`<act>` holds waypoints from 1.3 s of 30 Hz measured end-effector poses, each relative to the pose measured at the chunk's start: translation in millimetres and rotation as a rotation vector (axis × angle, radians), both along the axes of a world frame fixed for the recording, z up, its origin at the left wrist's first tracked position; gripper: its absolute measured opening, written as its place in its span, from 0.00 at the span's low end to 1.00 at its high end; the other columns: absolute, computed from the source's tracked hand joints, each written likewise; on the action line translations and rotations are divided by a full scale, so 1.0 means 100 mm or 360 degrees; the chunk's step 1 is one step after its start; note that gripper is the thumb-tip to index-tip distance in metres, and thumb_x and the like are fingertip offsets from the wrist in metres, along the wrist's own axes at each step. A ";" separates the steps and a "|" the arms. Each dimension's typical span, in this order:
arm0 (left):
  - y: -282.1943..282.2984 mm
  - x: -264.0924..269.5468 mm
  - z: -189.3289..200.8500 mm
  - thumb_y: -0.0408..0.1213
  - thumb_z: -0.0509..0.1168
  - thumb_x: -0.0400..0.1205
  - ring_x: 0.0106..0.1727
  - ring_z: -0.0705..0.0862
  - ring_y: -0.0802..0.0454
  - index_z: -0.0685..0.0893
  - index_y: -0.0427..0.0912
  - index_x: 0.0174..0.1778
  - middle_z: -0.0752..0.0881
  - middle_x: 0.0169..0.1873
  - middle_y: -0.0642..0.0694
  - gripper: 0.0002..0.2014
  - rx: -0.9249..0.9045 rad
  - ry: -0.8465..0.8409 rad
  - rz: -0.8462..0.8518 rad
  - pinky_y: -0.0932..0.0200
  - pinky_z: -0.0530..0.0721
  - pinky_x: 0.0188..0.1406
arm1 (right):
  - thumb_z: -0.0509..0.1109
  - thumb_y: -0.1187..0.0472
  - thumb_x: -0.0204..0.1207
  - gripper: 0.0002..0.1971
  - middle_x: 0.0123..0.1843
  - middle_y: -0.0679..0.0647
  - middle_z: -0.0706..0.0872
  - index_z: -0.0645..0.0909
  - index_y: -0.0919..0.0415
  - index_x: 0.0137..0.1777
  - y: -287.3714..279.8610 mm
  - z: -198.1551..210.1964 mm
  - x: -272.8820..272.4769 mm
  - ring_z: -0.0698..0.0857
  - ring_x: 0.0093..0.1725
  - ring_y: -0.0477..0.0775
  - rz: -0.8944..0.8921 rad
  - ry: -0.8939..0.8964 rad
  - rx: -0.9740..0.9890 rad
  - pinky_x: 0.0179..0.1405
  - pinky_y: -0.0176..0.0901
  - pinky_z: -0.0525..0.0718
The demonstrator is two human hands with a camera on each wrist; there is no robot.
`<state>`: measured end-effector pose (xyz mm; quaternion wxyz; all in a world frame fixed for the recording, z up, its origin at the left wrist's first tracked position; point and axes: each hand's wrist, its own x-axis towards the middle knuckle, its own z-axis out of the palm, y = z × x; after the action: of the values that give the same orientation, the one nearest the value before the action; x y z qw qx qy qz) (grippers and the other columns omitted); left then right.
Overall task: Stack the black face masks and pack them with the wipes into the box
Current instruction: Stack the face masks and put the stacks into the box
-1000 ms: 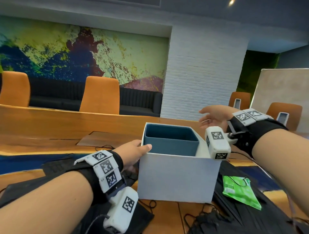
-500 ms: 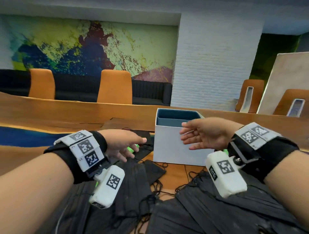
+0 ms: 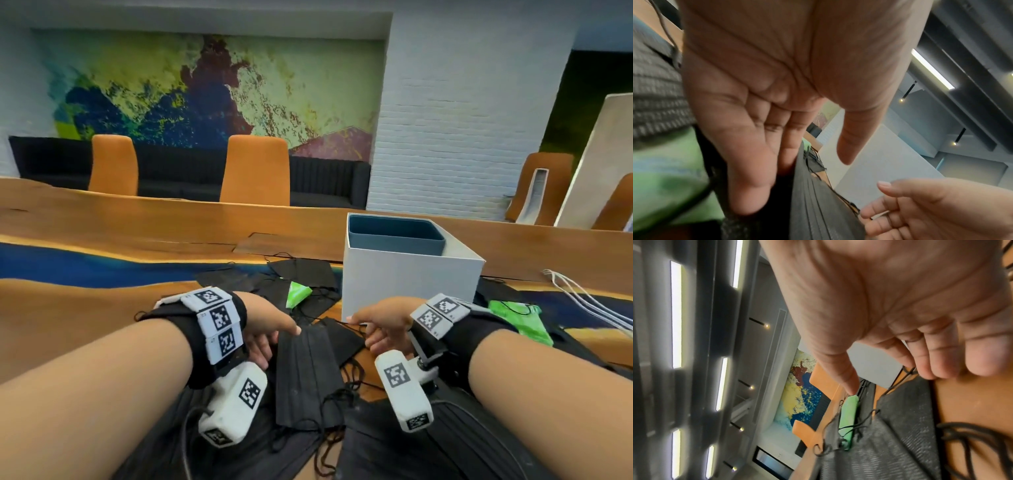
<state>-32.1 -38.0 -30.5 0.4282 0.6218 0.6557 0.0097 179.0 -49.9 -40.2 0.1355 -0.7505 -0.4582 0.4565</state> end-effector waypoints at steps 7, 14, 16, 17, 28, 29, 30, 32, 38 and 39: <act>0.16 0.08 -0.15 0.35 0.64 0.82 0.32 0.84 0.45 0.76 0.32 0.52 0.80 0.33 0.39 0.09 0.0080 0.0097 -0.0133 0.58 0.83 0.31 | 0.72 0.48 0.75 0.16 0.36 0.52 0.75 0.74 0.59 0.38 0.12 -0.09 -0.03 0.77 0.38 0.52 0.0241 -0.0547 0.0018 0.40 0.42 0.77; 0.11 -0.03 0.06 0.30 0.64 0.82 0.31 0.81 0.49 0.75 0.37 0.64 0.80 0.41 0.37 0.14 0.0229 -0.0151 -0.0171 0.51 0.89 0.34 | 0.72 0.62 0.75 0.07 0.32 0.58 0.80 0.78 0.66 0.44 0.18 -0.03 0.07 0.80 0.33 0.53 0.0182 -0.0287 0.0062 0.48 0.50 0.87; 0.09 -0.09 0.18 0.31 0.63 0.83 0.28 0.77 0.51 0.74 0.37 0.69 0.76 0.41 0.38 0.17 0.0255 -0.0260 -0.0216 0.54 0.87 0.31 | 0.70 0.66 0.75 0.05 0.28 0.56 0.75 0.77 0.65 0.42 0.12 0.10 0.10 0.75 0.29 0.50 0.0122 -0.0141 0.0193 0.45 0.48 0.88; 0.06 -0.11 0.25 0.30 0.62 0.84 0.26 0.74 0.53 0.75 0.38 0.68 0.73 0.39 0.39 0.16 0.0269 -0.0338 -0.0239 0.55 0.85 0.30 | 0.69 0.68 0.77 0.06 0.27 0.56 0.74 0.75 0.64 0.40 0.08 0.18 0.11 0.74 0.28 0.48 0.0113 -0.0073 0.0286 0.40 0.45 0.87; -0.23 -0.13 0.87 0.31 0.63 0.83 0.56 0.86 0.46 0.82 0.37 0.60 0.89 0.52 0.43 0.10 0.0600 -0.0988 -0.0288 0.46 0.87 0.53 | 0.67 0.70 0.79 0.09 0.48 0.57 0.87 0.79 0.54 0.51 -0.62 0.92 0.31 0.88 0.46 0.51 0.0213 0.0274 0.1215 0.45 0.46 0.88; -0.26 -0.09 0.87 0.30 0.63 0.83 0.58 0.85 0.45 0.81 0.35 0.60 0.89 0.53 0.41 0.11 0.0621 -0.1051 -0.0291 0.42 0.84 0.60 | 0.66 0.71 0.80 0.09 0.46 0.56 0.87 0.79 0.55 0.49 -0.67 0.96 0.32 0.87 0.44 0.50 0.0264 0.0292 0.1239 0.47 0.47 0.88; -0.28 -0.05 0.86 0.29 0.64 0.82 0.60 0.85 0.44 0.80 0.32 0.61 0.88 0.54 0.39 0.12 0.0652 -0.1102 -0.0298 0.41 0.81 0.65 | 0.65 0.71 0.80 0.09 0.43 0.55 0.86 0.80 0.55 0.48 -0.73 0.99 0.32 0.87 0.42 0.50 0.0311 0.0307 0.1251 0.48 0.49 0.88; -0.32 0.05 0.82 0.27 0.65 0.81 0.59 0.85 0.41 0.79 0.28 0.61 0.87 0.55 0.35 0.14 0.0719 -0.1147 -0.0323 0.46 0.81 0.65 | 0.63 0.72 0.81 0.10 0.40 0.53 0.85 0.80 0.57 0.46 -0.83 1.03 0.33 0.85 0.40 0.49 0.0395 0.0348 0.1262 0.47 0.48 0.88; -0.38 0.24 0.59 0.28 0.64 0.81 0.54 0.85 0.47 0.81 0.37 0.50 0.87 0.47 0.42 0.04 0.0501 -0.1298 -0.0297 0.53 0.82 0.55 | 0.63 0.71 0.82 0.09 0.33 0.51 0.85 0.79 0.57 0.45 -0.98 0.98 0.32 0.86 0.34 0.44 0.0381 0.0625 0.1319 0.37 0.43 0.86; -0.39 0.26 0.56 0.28 0.64 0.81 0.54 0.85 0.47 0.81 0.38 0.51 0.88 0.47 0.42 0.04 0.0468 -0.1329 -0.0296 0.53 0.82 0.53 | 0.63 0.70 0.82 0.09 0.34 0.51 0.86 0.79 0.57 0.46 -0.99 0.96 0.31 0.86 0.35 0.44 0.0367 0.0639 0.1316 0.37 0.44 0.86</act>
<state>-6.3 -77.1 25.1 0.5623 0.6751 0.3597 0.3142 210.2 -148.6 55.6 0.4573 -0.4746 -0.6466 0.3841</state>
